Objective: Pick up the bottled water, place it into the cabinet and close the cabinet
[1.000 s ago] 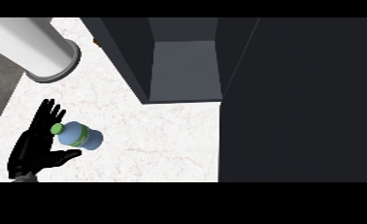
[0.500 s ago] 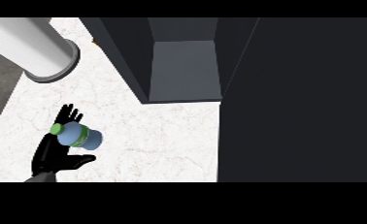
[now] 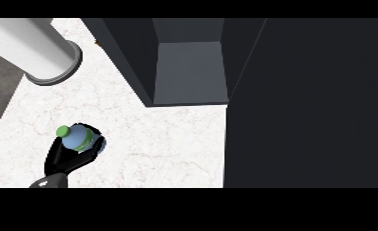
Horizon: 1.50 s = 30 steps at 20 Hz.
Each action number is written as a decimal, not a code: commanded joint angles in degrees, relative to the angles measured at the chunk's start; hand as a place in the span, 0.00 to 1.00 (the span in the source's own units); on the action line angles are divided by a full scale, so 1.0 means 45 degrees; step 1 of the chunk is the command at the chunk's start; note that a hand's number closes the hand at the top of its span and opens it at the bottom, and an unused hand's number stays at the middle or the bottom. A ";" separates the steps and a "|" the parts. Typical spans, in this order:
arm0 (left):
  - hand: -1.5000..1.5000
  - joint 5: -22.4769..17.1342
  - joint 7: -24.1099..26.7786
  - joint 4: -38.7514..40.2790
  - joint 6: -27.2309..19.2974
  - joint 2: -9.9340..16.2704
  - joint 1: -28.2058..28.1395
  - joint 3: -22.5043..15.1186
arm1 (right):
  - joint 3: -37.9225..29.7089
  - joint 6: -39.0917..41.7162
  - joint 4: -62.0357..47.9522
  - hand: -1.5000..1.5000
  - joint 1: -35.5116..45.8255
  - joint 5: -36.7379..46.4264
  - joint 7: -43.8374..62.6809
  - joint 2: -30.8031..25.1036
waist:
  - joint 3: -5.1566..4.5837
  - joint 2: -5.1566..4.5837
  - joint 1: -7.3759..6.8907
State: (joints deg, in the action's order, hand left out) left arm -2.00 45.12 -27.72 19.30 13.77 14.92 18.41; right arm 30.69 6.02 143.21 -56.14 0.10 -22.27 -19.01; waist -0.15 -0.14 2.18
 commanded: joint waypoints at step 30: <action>1.00 -0.2374 -0.2083 -0.4621 -0.6226 -0.3056 0.1277 -0.7162 | -0.0320 -0.1209 0.1168 0.00 -0.0221 -0.0268 0.0021 -0.1353 | 0.0037 0.0128 -0.0291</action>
State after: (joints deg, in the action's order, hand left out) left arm -8.50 43.54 -42.04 -3.08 0.34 19.31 -7.98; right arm 29.52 0.86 142.95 -55.96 -0.05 -24.39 -24.30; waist 0.03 0.39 1.01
